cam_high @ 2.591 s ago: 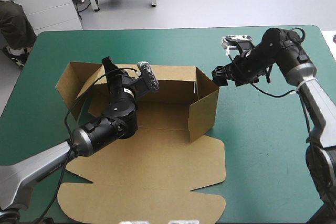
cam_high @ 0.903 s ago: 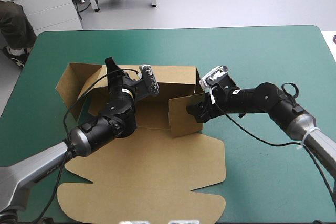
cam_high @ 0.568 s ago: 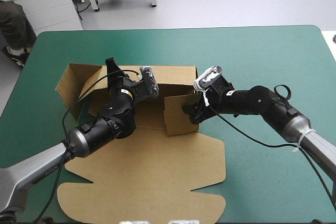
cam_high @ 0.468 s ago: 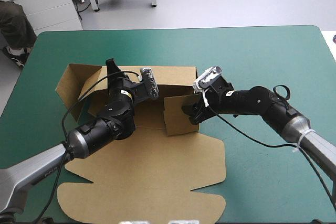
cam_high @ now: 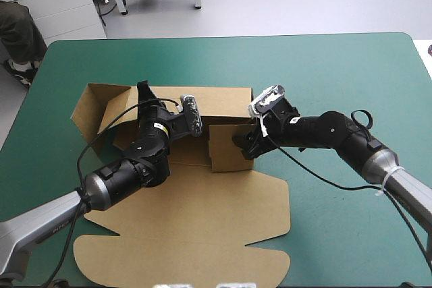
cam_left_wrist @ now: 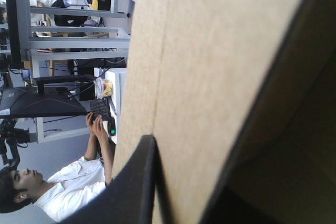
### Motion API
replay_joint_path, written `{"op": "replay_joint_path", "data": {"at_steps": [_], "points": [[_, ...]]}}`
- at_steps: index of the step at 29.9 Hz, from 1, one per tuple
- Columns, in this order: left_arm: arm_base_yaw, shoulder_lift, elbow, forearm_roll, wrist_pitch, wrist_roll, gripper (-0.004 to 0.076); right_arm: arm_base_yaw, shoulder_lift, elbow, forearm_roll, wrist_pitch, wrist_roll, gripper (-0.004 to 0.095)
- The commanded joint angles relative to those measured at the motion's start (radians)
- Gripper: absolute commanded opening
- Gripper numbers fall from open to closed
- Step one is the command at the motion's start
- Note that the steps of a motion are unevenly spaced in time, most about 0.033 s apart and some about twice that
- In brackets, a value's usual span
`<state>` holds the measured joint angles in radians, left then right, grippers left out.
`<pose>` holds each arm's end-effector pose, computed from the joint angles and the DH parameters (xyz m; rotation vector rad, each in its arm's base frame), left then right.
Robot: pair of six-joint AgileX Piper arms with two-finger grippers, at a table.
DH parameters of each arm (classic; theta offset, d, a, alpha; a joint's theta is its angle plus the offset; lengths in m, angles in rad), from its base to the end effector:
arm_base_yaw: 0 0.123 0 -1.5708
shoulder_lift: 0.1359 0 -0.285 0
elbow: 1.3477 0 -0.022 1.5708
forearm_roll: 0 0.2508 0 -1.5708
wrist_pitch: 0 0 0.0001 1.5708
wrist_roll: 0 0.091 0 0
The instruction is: Fold the box
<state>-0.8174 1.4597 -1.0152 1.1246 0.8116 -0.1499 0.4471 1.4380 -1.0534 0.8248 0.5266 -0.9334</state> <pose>0.2476 -0.1768 0.2922 1.3881 1.7809 0.8297 0.2678 0.1657 0.3028 -0.8881 2.0653 0.5673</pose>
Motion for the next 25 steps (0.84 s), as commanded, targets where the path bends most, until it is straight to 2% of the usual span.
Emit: {"op": "replay_joint_path", "data": {"at_steps": [1,7,9,11,16,19,20,25], "points": [[-0.009,0.004,0.020,-0.314,-0.066,0.043,0.0016,-0.001,-0.031,-0.029,0.062,-0.109,-0.009,0.0675],[-0.009,0.004,0.020,-0.349,-0.074,0.064,0.0016,-0.001,0.013,-0.029,0.062,-0.134,-0.009,0.0673],[-0.009,0.004,0.020,-0.371,-0.074,0.087,0.0016,-0.001,0.027,-0.029,0.064,-0.147,-0.009,0.0643],[-0.009,0.004,0.020,-0.373,-0.074,0.089,0.0015,-0.001,0.033,-0.029,0.067,-0.150,-0.009,0.0560],[-0.009,0.004,0.020,-0.373,-0.074,0.087,0.0016,-0.001,0.031,-0.029,0.067,-0.133,-0.009,0.0189],[-0.009,0.004,0.020,-0.373,-0.081,0.084,0.0016,-0.001,0.031,-0.029,0.062,-0.107,-0.009,0.0006],[-0.009,0.004,0.020,-0.373,-0.081,0.084,0.0015,-0.001,0.031,-0.029,0.062,-0.097,-0.012,-0.0020],[-0.009,0.004,0.020,-0.373,-0.087,0.084,0.0015,-0.001,0.031,-0.029,0.062,-0.058,-0.012,-0.0019]]}}
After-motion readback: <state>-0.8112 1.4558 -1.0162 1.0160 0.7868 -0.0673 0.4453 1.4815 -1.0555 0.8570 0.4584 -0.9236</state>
